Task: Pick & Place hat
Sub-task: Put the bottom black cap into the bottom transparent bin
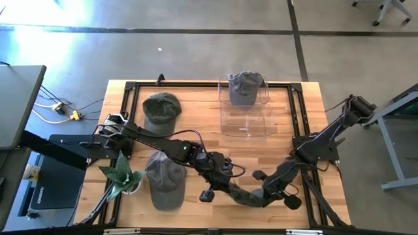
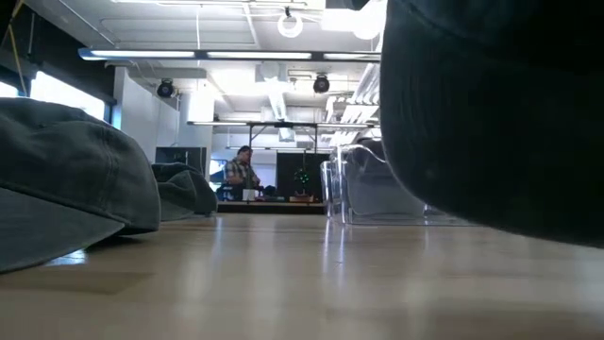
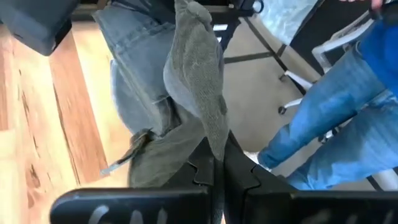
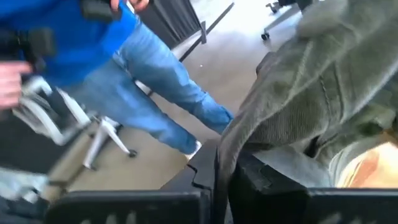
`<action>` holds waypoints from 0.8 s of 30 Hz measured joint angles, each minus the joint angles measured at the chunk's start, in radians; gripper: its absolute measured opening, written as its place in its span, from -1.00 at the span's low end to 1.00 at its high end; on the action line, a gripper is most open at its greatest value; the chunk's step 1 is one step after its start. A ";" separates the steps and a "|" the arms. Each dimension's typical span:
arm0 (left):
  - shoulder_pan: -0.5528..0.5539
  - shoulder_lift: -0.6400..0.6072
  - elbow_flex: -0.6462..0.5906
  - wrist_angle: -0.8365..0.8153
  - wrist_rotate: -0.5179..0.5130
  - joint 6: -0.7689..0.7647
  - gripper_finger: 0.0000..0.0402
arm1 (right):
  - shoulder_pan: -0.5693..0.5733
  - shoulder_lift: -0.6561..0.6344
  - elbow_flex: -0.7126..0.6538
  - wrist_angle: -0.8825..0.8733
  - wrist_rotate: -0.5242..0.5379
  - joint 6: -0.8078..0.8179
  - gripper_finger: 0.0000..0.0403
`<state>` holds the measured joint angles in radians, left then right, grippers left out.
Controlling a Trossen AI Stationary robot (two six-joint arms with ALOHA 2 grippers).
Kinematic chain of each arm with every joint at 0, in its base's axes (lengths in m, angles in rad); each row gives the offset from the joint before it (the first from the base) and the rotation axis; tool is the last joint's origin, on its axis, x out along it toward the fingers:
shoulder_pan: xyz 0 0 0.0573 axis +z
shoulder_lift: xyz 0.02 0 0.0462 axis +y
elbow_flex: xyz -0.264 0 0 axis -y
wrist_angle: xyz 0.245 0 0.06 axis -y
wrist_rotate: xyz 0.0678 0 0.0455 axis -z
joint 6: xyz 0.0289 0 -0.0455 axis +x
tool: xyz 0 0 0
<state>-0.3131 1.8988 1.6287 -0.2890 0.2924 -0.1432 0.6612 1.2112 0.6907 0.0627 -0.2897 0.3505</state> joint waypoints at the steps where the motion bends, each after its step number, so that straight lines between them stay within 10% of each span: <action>1: 0.002 0.000 0.000 0.001 0.000 0.000 -1.00 | -0.001 -0.009 0.000 -0.006 0.002 0.039 -0.88; 7: 0.007 0.000 0.000 -0.005 0.028 -0.006 -0.85 | -0.006 -0.022 0.000 -0.027 -0.004 0.096 -0.96; 15: 0.006 0.000 0.000 0.047 0.021 -0.026 0.01 | -0.042 -0.021 0.000 -0.037 0.037 0.093 -0.96; 24: 0.007 0.076 -0.002 0.320 -0.200 -0.127 0.46 | -0.059 -0.021 0.000 -0.038 0.053 0.042 -0.98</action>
<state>-0.3063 1.9744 1.6266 0.0307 0.0923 -0.2703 0.6022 1.1904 0.6907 0.0250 -0.2365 0.3926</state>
